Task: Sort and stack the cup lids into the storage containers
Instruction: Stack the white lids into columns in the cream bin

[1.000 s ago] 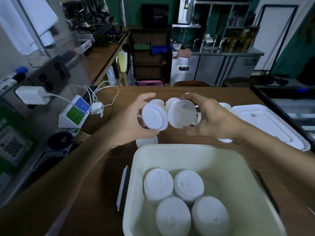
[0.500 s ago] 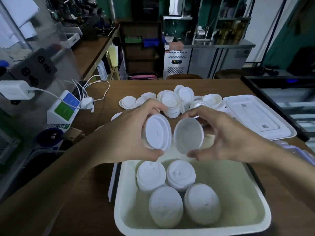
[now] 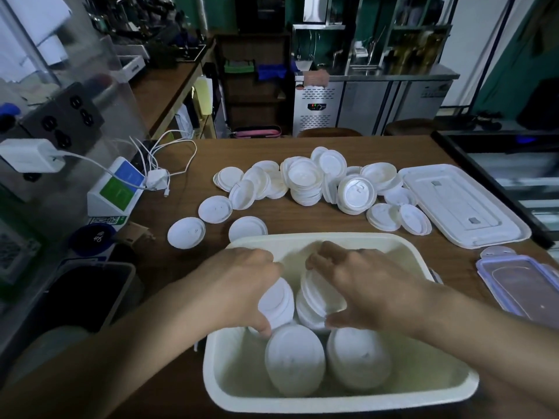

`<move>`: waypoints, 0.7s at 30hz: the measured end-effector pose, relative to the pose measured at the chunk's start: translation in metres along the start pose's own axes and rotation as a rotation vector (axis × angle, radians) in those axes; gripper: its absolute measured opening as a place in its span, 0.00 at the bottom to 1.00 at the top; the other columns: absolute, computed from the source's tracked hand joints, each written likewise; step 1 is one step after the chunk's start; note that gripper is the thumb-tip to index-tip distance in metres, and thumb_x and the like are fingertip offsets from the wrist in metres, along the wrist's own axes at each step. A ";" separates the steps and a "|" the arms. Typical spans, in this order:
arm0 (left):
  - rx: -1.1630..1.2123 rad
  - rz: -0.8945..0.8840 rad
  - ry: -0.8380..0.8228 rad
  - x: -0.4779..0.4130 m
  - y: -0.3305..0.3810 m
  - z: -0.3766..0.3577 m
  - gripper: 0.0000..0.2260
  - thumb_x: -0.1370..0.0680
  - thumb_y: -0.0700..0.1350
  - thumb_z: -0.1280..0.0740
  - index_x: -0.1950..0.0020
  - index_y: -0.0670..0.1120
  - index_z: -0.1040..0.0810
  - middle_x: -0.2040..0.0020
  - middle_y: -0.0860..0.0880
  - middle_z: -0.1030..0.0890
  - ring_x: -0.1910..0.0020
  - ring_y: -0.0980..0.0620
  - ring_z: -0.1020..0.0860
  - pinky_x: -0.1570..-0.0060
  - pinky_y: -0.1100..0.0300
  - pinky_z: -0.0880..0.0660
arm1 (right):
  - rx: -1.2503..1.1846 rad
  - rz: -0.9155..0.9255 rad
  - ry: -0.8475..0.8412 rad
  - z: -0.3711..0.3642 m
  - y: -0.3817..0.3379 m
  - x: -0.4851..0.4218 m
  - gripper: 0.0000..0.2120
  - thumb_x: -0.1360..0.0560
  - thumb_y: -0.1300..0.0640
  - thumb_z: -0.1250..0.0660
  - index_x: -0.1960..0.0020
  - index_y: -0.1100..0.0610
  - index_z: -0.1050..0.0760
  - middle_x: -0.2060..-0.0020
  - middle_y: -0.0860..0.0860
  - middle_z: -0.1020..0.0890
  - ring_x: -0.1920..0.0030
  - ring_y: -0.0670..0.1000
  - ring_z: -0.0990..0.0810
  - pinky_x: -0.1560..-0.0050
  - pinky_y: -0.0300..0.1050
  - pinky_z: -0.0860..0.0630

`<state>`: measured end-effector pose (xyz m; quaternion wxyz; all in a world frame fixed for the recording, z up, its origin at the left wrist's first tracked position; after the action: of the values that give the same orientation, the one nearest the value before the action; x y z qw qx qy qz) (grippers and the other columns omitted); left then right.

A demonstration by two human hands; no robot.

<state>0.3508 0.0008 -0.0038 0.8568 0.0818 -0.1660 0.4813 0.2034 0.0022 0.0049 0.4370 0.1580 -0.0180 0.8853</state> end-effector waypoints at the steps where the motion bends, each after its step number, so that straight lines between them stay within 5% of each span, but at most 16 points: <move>1: -0.015 0.008 -0.010 -0.002 0.001 -0.003 0.25 0.31 0.65 0.24 0.43 0.53 0.27 0.50 0.55 0.29 0.48 0.51 0.26 0.52 0.52 0.25 | 0.004 0.001 -0.015 -0.004 -0.002 -0.002 0.36 0.27 0.37 0.28 0.26 0.50 0.38 0.31 0.50 0.34 0.46 0.57 0.19 0.53 0.48 0.27; 8: 0.067 -0.016 -0.010 -0.006 0.001 -0.007 0.29 0.32 0.62 0.21 0.36 0.54 0.27 0.46 0.55 0.26 0.45 0.50 0.24 0.51 0.50 0.23 | -0.095 -0.012 -0.026 -0.014 -0.001 -0.005 0.37 0.28 0.32 0.30 0.26 0.46 0.37 0.27 0.42 0.37 0.45 0.57 0.18 0.52 0.48 0.28; 17: 0.096 -0.057 -0.026 -0.011 -0.003 -0.010 0.21 0.27 0.60 0.24 0.38 0.54 0.21 0.49 0.55 0.24 0.45 0.51 0.24 0.48 0.50 0.22 | -0.264 0.009 0.011 -0.023 0.007 -0.006 0.34 0.28 0.37 0.27 0.26 0.46 0.32 0.27 0.38 0.36 0.38 0.47 0.23 0.44 0.40 0.27; 21: 0.080 -0.037 -0.048 -0.017 0.001 -0.010 0.20 0.27 0.59 0.23 0.40 0.52 0.20 0.50 0.53 0.24 0.49 0.49 0.23 0.58 0.53 0.24 | -0.205 -0.018 -0.040 -0.032 0.006 -0.011 0.33 0.28 0.35 0.27 0.29 0.48 0.29 0.28 0.42 0.33 0.37 0.47 0.24 0.47 0.39 0.31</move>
<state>0.3435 -0.0092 -0.0192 0.8573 0.1306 -0.1659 0.4696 0.1963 -0.0048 -0.0284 0.4584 0.1303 -0.1157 0.8715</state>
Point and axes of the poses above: each hand's wrist, its own x-axis away from the middle knuckle, its own z-axis out of the back of the hand, y = z × x, the point moved 7 cm from there along -x, towards the middle knuckle
